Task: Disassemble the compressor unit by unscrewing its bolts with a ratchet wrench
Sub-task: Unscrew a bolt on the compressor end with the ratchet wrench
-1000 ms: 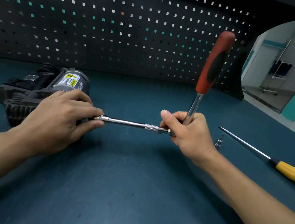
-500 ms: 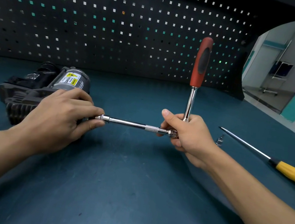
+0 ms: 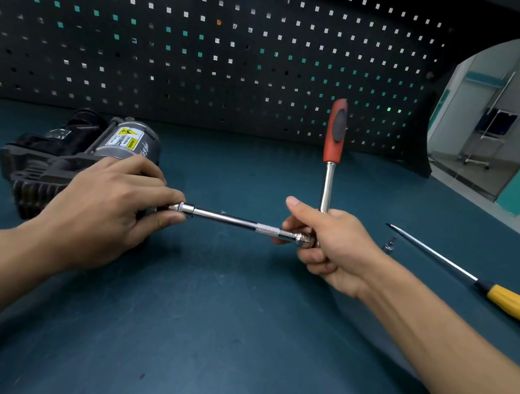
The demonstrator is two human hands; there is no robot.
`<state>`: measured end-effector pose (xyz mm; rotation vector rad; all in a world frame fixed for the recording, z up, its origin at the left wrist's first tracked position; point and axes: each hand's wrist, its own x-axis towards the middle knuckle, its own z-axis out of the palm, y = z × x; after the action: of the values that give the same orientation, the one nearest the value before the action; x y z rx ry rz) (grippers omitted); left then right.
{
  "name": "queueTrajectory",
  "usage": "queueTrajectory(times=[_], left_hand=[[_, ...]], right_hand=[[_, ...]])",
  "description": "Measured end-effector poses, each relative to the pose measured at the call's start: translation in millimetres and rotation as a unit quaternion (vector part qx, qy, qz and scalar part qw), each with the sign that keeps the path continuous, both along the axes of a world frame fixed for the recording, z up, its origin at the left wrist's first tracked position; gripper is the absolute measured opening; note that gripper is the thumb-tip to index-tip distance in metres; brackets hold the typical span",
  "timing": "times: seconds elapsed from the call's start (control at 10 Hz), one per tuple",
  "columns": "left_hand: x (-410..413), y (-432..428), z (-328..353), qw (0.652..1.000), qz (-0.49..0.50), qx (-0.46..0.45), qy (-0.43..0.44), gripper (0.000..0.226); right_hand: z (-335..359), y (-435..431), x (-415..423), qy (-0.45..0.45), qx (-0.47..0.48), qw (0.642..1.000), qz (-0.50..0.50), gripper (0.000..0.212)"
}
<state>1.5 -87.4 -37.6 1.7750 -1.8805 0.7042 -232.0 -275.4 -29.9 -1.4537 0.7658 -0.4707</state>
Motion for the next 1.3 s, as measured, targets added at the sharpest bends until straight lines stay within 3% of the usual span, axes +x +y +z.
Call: queueTrajectory(times=[0.5,1.2,1.3], left_hand=[[-0.1,0.6,-0.3,1.0,0.002,-0.004,-0.002,0.036],[-1.5,-0.2,-0.7,1.0,0.007,-0.015,-0.007,0.037],[-2.1,0.3,-0.3,1.0,0.008,-0.014,-0.004,0.037]], right_hand=[[0.9,-4.0,-1.3,-0.022,0.112,0.993,0.026,0.035],[1.8,-5.7,-2.3,-0.038,0.131,0.99,0.029,0.033],[-0.3,-4.6,-1.3,-0.032,0.091,0.995,0.025,0.032]])
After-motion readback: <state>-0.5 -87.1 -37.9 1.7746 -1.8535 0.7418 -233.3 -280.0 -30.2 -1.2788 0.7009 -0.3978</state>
